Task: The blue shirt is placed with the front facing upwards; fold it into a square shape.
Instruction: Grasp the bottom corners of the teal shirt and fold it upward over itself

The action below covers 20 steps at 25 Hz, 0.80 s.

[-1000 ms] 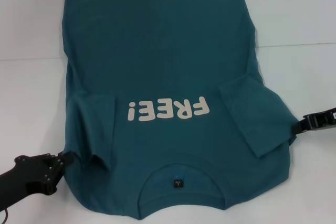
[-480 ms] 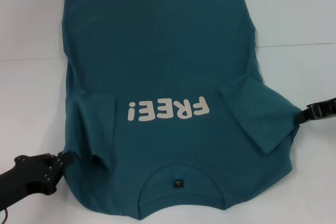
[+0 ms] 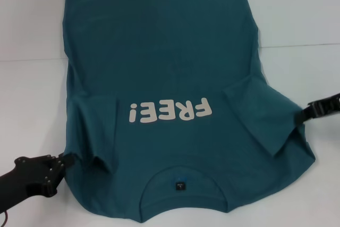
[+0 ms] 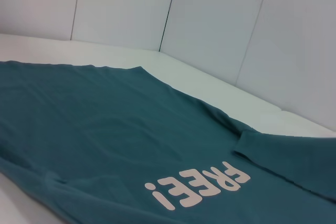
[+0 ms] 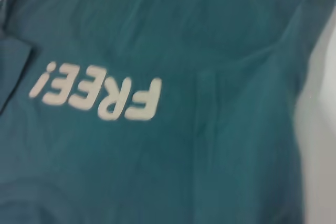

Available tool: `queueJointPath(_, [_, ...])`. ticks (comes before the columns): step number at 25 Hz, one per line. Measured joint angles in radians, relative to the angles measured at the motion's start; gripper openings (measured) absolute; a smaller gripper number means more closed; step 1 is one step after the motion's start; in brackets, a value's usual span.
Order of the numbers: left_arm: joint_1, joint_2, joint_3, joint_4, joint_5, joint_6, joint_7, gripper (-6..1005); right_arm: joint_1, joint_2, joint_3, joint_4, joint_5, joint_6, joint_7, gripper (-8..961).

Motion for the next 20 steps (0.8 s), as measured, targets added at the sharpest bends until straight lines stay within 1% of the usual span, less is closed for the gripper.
queueJointPath(4, [0.000, 0.000, 0.002, -0.001, 0.000, 0.000, 0.001, 1, 0.011, 0.006, -0.039, 0.042, -0.032, -0.001, 0.018, 132])
queueJointPath(8, [0.000, 0.000, 0.003, 0.003, 0.000, 0.005, 0.001, 1, 0.008, 0.016, -0.040, 0.018, -0.066, -0.002, 0.033, 150])
queueJointPath(13, [-0.002, 0.000, 0.000, 0.004, 0.000, 0.017, 0.001, 1, -0.010, 0.016, -0.031, 0.004, -0.066, -0.027, 0.038, 173])
queueJointPath(15, [-0.003, 0.000, -0.001, 0.004, 0.000, 0.020, 0.002, 0, -0.026, 0.017, -0.030, 0.002, -0.066, -0.035, 0.035, 266])
queueJointPath(17, [-0.003, 0.000, -0.001, 0.003, 0.000, 0.022, 0.002, 0, -0.045, 0.023, -0.030, -0.011, -0.063, -0.039, 0.027, 359])
queueJointPath(20, [-0.003, 0.000, 0.000, 0.003, 0.000, 0.022, 0.002, 0, -0.080, 0.041, -0.029, -0.076, -0.059, -0.039, 0.016, 489])
